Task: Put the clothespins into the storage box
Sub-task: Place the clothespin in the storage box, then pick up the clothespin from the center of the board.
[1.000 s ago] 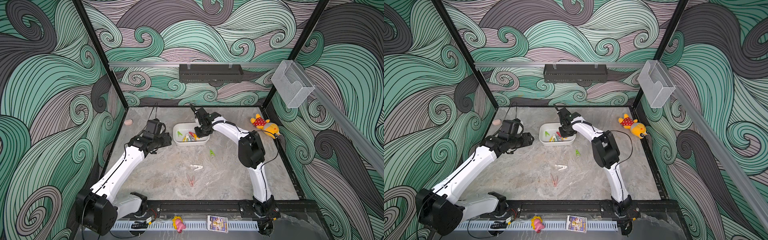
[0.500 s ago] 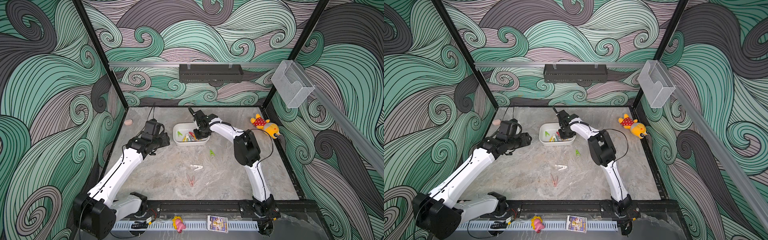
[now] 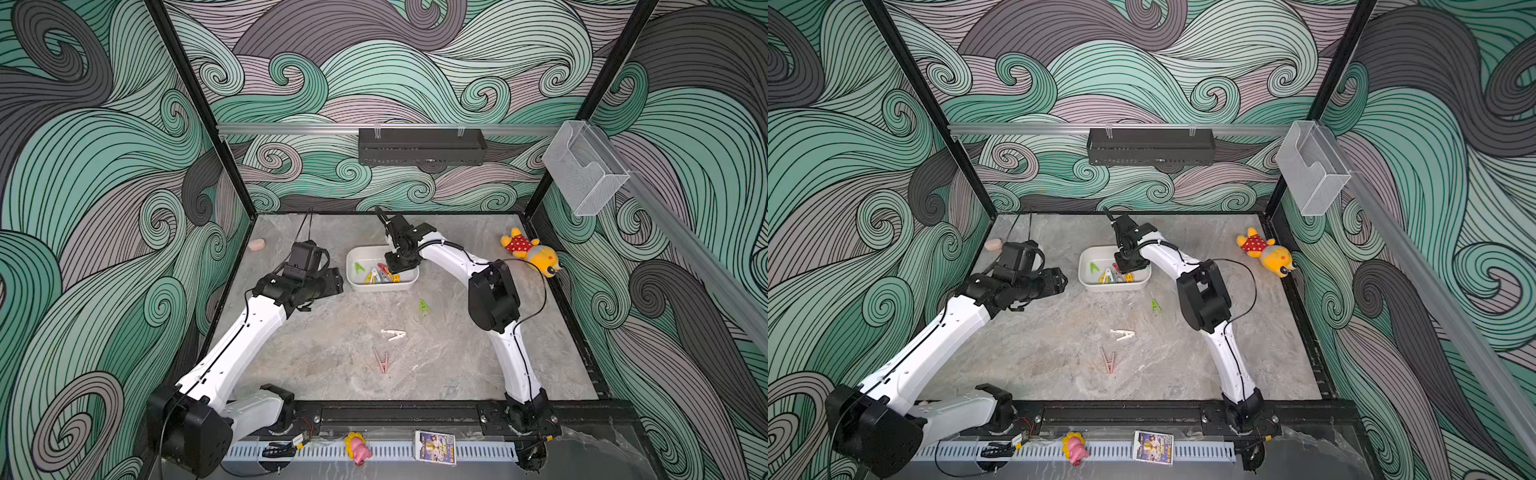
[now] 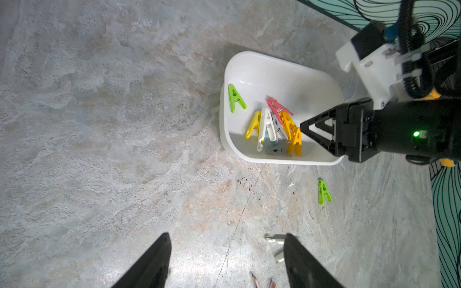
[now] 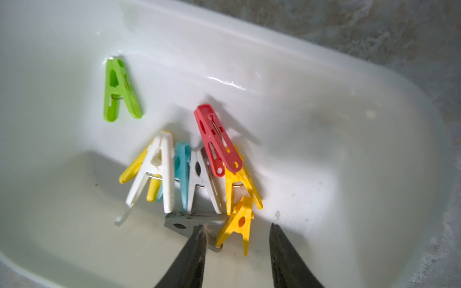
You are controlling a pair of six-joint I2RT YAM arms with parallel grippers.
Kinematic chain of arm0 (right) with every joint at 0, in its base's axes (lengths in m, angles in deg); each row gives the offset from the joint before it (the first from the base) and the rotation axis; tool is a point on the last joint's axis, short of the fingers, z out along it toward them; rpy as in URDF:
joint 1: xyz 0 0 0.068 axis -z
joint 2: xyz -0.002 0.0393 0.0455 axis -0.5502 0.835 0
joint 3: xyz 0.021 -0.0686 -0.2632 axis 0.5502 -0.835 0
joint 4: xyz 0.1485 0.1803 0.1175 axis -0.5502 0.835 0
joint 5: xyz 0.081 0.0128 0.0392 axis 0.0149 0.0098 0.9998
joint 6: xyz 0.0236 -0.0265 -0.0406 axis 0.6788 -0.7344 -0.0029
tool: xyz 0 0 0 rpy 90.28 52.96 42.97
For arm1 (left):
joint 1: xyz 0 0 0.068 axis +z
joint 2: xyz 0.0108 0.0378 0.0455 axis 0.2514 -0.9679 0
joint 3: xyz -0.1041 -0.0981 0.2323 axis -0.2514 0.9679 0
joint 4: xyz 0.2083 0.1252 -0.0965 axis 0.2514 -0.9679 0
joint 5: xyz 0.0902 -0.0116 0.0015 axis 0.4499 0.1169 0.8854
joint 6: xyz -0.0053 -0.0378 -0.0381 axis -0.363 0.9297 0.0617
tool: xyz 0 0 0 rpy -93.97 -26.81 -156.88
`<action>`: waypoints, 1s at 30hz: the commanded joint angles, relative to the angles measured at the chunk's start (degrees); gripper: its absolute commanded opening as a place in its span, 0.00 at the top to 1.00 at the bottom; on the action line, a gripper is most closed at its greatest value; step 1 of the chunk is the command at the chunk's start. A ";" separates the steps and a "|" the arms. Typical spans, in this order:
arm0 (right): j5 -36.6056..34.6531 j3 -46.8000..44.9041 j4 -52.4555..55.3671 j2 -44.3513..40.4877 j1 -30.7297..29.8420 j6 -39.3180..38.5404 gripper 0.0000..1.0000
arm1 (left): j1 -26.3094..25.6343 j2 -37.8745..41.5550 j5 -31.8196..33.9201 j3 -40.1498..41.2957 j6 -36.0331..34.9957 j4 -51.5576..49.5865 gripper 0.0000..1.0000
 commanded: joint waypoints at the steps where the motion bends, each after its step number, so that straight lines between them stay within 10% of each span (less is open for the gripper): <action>1: -1.20 1.55 2.20 -5.66 -1.13 -1.89 0.55 | 0.35 -0.79 -3.93 -1.15 0.09 -4.30 0.27; 14: -4.72 -28.09 -12.42 -32.33 -6.43 -0.21 0.50 | -4.24 -1.05 -5.32 -0.26 7.11 -11.64 0.29; 30: -7.12 -64.95 -29.86 -57.30 -6.68 4.81 0.45 | -32.74 -3.78 3.02 6.59 29.51 -11.12 0.23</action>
